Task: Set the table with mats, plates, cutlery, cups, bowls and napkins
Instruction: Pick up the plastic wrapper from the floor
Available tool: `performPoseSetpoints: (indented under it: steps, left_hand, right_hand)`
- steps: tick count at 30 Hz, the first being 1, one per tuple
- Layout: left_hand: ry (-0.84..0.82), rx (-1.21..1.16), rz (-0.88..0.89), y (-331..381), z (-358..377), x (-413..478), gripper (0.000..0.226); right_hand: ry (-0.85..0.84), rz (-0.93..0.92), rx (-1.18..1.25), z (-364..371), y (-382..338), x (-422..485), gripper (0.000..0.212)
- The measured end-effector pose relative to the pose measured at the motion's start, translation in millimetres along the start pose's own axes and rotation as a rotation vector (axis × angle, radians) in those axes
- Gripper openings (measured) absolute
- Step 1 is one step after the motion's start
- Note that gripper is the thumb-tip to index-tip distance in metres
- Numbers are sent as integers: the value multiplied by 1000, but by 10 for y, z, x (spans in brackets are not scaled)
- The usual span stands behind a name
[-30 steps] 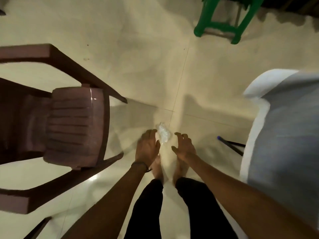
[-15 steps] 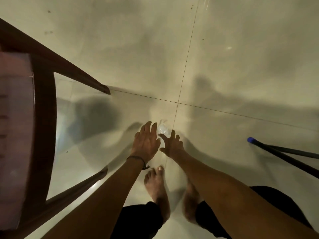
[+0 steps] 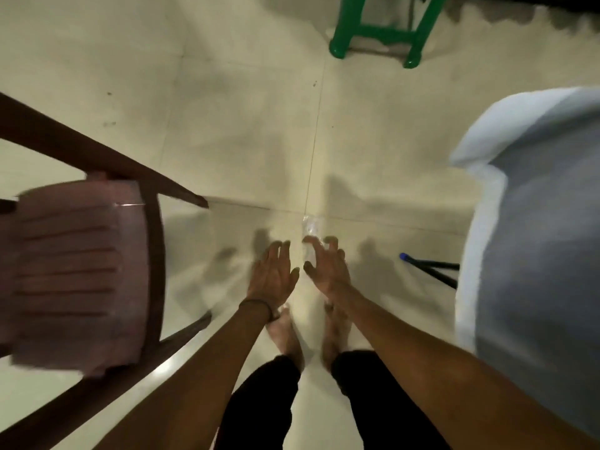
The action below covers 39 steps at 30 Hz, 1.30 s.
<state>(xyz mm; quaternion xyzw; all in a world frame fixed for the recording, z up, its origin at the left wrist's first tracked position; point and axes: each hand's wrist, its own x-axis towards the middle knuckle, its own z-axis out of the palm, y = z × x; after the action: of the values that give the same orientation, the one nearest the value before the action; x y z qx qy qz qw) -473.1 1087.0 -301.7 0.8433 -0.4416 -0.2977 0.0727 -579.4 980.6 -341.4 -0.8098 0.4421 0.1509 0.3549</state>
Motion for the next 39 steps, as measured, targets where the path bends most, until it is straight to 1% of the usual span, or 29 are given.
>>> performPoseSetpoints:
  steps: [2, 4, 7, 9, 12, 16, 17, 20, 22, 25, 29, 31, 32, 34, 35, 37, 38, 39]
  left_hand:
    - [-5, -54, -9, 370, -595, -324, 61]
    - [12, -75, 28, 645, -1069, -617, 59]
    - [92, -73, 124, 1028, -1788, -901, 55]
    - [161, -133, 160, 1242, -2120, -992, 51]
    - [206, -222, 250, 1553, -2662, -1065, 45]
    - [216, -335, 343, 1845, -3125, -955, 48]
    - [200, -362, 364, 1927, -3222, -895, 46]
    - [106, -446, 453, 2182, -3437, -685, 27]
    - [77, -441, 473, 2380, -3500, -517, 25]
    - [39, -423, 485, 2710, -3557, -277, 26]
    - [-31, -445, 524, 3241, -3639, 42, 31]
    - [-67, -411, 556, 3488, -3657, 299, 34]
    - [-100, -390, 568, 3603, -3677, 425, 36]
    - [-192, -361, 590, 3863, -3703, 671, 42]
    - [-215, -358, 597, 3940, -3736, 742, 47]
    - [-263, -355, 627, 4102, -3810, 861, 52]
    - [-284, -346, 642, 4252, -3839, 984, 53]
    - [-302, -342, 646, 4367, -3880, 1081, 54]
  right_hand:
    - [45, 53, 58, -675, -318, -481, 56]
    - [87, 66, 114, -1234, -594, -924, 58]
    - [171, 9, 114, -2032, -998, -1496, 59]
    - [225, -8, 121, -2373, -1218, -1755, 59]
    - [370, -47, 200, -2876, -1490, -2007, 63]
    - [529, -72, 310, -3373, -1637, -2145, 59]
    - [565, -69, 331, -3471, -1631, -2154, 58]
    - [640, -89, 344, -3735, -1600, -2129, 52]
    - [695, -93, 376, -3900, -1505, -2065, 46]
    - [781, -67, 452, -4115, -1300, -1905, 62]
    - [837, 54, 613, -4465, -953, -1632, 54]
    - [887, 93, 662, -4708, -770, -1476, 65]
    - [892, 111, 681, -4831, -691, -1406, 65]
    - [884, 161, 715, -5040, -489, -1262, 55]
    - [887, 181, 714, -5101, -439, -1216, 56]
    - [890, 211, 722, -5233, -319, -1134, 66]
    - [899, 233, 743, -5356, -234, -1072, 68]
    - [909, 247, 753, -5458, -178, -1016, 65]
